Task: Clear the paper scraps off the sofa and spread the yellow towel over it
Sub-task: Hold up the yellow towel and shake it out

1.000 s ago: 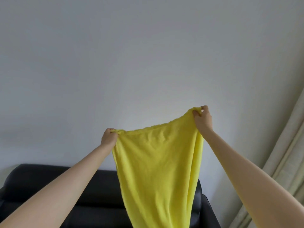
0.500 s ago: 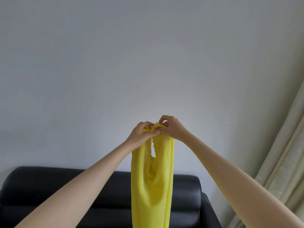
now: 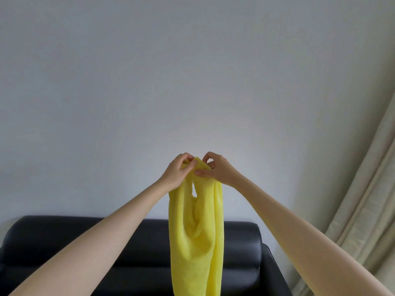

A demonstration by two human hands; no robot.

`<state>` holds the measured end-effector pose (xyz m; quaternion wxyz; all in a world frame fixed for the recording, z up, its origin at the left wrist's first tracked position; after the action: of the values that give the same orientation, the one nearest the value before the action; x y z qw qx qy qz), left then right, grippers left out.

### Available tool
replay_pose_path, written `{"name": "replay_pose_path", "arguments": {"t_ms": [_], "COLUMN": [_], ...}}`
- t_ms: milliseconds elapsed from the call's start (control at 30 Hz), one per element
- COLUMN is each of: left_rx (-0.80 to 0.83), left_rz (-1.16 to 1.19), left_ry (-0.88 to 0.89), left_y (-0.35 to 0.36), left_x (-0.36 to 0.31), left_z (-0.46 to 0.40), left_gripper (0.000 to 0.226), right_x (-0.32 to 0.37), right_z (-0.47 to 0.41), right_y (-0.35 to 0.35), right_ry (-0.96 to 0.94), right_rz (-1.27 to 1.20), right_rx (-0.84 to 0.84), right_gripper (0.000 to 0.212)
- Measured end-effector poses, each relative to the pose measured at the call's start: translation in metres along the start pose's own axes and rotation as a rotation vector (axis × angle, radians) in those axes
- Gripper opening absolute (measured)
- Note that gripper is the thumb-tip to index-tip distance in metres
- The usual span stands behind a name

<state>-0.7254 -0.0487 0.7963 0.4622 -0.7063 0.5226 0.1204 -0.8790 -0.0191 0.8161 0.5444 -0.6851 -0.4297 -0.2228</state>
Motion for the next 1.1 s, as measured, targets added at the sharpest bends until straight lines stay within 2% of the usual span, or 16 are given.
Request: {"name": "replay_pose_path", "arguments": {"t_ms": [233,367,500,567,633,667,700,733,867,933,1033,1100], "left_rx": [-0.154,-0.25,-0.344,-0.398,-0.444,-0.463,-0.478,-0.49,-0.521,-0.55,-0.593,-0.623], "left_rz": [-0.055,-0.054,-0.009,0.017,0.035,0.041,0.045,0.047,0.02,-0.011,-0.047,-0.08], "left_ry": [-0.009,-0.025,-0.095,-0.134,-0.168,-0.184,-0.197,-0.207,-0.245,-0.268,-0.306,-0.307], "left_y": [-0.017,-0.029,-0.04,-0.049,-0.059,-0.064,-0.069,-0.073,-0.088,-0.097,-0.113,-0.123], "left_x": [0.005,0.007,0.01,0.012,0.015,0.017,0.02,0.024,0.038,0.046,0.06,0.065], "left_z": [0.001,0.002,0.003,0.003,0.002,0.002,0.002,0.003,0.01,0.014,0.019,0.019], "left_gripper": [0.018,0.016,0.024,0.026,0.027,0.027,0.028,0.028,0.027,0.023,0.022,0.027], "right_x": [-0.033,-0.07,-0.109,-0.133,-0.157,-0.166,-0.174,-0.181,-0.198,-0.197,-0.162,-0.114], "right_z": [0.01,0.019,0.028,0.033,0.041,0.045,0.049,0.051,0.046,0.034,0.011,-0.005], "right_y": [0.022,0.043,0.07,0.079,0.086,0.088,0.09,0.09,0.072,0.047,-0.008,-0.052], "right_ry": [0.134,0.229,0.309,0.353,0.388,0.406,0.423,0.437,0.429,0.421,0.37,0.223], "right_rz": [-0.228,-0.331,-0.177,-0.05,0.077,0.128,0.15,0.126,-0.019,-0.05,-0.067,-0.068], "right_rx": [0.094,0.21,0.36,0.406,0.43,0.425,0.4,0.357,0.013,-0.201,-0.512,-0.713], "right_gripper": [0.039,0.046,0.064,0.066,0.054,0.037,0.018,0.009,0.016,0.028,0.026,0.019]}}
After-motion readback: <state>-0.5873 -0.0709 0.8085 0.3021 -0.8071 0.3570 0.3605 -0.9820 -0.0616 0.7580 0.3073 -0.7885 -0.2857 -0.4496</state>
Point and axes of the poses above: each hand's wrist, its own z-axis away from the middle knuckle, its own y-axis out of the palm, x = y × z, the point moved 4 cm from there along -z, towards the middle knuckle, and after that the axes turned 6 degrees about -z, right-handed, at the moved point
